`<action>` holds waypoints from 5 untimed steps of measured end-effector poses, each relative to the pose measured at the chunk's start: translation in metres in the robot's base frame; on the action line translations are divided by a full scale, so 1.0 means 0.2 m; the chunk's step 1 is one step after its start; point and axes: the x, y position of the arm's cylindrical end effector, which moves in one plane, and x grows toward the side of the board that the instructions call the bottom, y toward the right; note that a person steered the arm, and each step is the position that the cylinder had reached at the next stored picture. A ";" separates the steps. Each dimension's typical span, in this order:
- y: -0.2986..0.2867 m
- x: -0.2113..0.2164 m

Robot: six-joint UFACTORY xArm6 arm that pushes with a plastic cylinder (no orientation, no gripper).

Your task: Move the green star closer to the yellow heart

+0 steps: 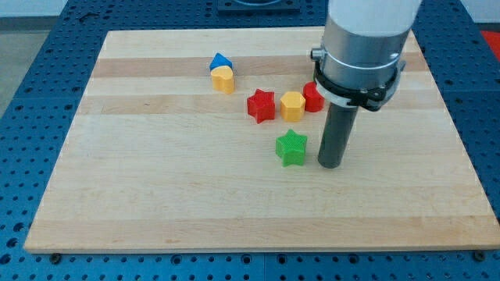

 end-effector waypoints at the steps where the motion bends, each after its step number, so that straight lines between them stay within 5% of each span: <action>1: -0.07 -0.02; 5: -0.66 -0.20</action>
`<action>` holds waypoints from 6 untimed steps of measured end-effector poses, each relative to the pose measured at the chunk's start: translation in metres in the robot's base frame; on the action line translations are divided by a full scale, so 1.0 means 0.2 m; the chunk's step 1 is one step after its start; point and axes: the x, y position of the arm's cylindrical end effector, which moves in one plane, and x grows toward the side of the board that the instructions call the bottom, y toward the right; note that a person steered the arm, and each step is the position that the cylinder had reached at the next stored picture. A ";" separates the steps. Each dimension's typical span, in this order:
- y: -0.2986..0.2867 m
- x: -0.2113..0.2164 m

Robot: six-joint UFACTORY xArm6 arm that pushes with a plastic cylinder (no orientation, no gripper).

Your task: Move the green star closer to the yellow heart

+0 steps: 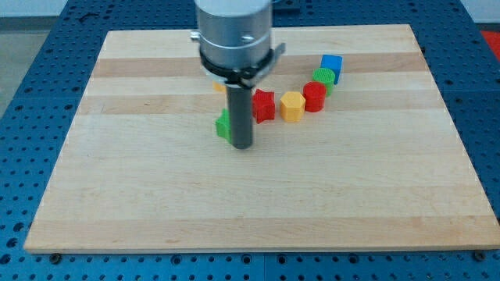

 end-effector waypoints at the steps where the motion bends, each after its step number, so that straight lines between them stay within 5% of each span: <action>1: -0.07 -0.07; 6: -0.14 -0.26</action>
